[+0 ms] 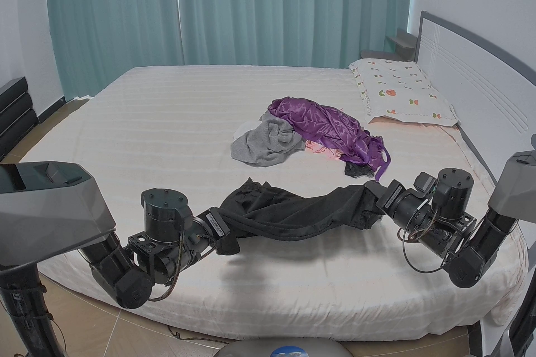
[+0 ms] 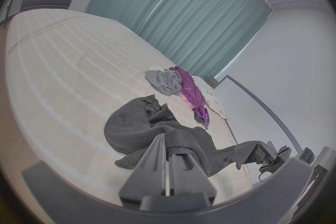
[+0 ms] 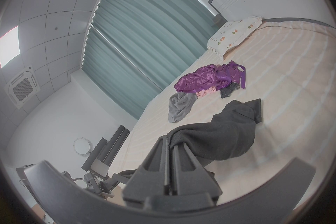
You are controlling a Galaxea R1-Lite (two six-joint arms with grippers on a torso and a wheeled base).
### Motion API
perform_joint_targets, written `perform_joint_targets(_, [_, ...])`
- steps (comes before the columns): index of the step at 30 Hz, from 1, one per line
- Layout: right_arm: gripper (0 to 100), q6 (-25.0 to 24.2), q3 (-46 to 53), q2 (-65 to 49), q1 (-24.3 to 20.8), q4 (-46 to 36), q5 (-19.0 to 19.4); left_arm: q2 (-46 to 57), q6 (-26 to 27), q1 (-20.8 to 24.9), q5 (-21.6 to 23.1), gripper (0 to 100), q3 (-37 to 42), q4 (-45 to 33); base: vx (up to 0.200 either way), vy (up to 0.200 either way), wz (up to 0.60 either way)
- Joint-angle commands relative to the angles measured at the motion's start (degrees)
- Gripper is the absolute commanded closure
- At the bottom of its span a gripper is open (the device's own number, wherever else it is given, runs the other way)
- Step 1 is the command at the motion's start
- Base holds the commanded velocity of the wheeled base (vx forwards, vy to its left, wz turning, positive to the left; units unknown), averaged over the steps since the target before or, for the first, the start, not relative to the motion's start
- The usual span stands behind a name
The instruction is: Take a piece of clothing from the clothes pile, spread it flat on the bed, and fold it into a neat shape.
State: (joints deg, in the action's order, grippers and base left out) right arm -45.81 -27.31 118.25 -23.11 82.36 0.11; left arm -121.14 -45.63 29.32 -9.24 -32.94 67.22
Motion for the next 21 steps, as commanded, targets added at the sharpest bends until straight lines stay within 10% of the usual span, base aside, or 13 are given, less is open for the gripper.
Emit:
perform_joint_targets(1, [100, 0.0, 0.0, 0.1, 0.1, 0.1, 0.0, 0.4, 0.1, 0.0, -0.1, 100, 0.0, 0.0, 0.0, 0.2, 0.0])
perform_joint_targets(21, [100, -1.4, -0.7, -0.1, 1.3, 0.2, 0.1, 1.6, 0.3, 0.1, -0.1, 100, 0.3, 0.0, 0.0, 0.2, 0.0])
